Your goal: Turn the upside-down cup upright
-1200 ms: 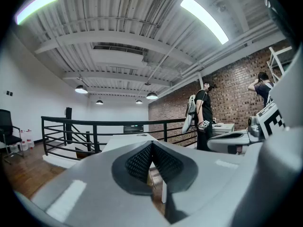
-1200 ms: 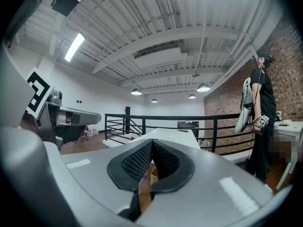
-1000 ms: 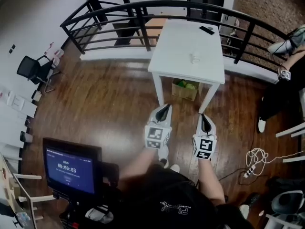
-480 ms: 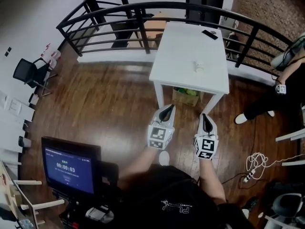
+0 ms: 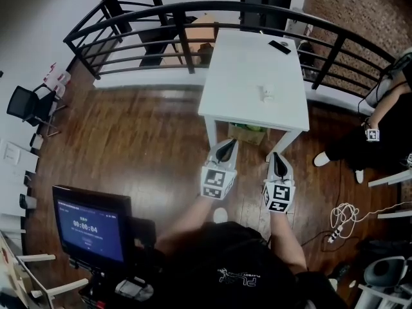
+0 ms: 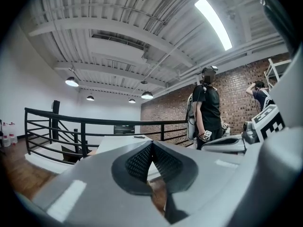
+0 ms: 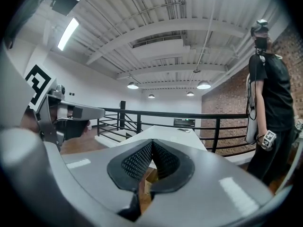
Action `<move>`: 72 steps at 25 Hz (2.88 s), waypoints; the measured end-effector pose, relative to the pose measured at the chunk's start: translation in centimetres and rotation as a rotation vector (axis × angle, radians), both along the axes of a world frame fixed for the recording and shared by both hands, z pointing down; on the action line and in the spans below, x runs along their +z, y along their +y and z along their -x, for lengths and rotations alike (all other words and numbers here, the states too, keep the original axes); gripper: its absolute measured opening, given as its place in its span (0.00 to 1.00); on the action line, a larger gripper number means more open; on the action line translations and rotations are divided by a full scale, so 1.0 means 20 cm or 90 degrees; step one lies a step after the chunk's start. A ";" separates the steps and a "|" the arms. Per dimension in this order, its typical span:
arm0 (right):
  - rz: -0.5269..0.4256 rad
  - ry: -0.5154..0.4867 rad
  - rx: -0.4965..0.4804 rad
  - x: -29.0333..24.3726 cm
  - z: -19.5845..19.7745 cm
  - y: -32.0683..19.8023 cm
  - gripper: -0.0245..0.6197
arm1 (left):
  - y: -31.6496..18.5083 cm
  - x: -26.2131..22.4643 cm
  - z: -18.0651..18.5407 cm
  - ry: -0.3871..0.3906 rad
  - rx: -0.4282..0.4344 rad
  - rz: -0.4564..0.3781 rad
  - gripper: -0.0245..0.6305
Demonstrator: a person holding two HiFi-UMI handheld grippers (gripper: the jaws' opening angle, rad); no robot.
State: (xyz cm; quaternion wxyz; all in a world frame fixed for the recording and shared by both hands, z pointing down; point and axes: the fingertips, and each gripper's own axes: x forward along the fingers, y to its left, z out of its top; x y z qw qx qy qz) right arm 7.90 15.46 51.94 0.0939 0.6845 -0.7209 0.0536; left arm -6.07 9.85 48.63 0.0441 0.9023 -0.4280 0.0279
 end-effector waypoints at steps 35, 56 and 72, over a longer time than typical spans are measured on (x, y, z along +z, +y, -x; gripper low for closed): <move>0.038 -0.020 -0.011 0.15 -0.27 -0.72 0.06 | -0.69 0.11 -0.25 -0.026 -0.022 0.030 0.04; 0.096 -0.030 -0.044 0.32 -0.55 -1.24 0.06 | -1.18 0.25 -0.44 -0.048 -0.076 0.074 0.04; 0.118 -0.029 -0.052 0.33 -0.58 -1.57 0.06 | -1.56 0.24 -0.44 -0.045 -0.068 0.061 0.04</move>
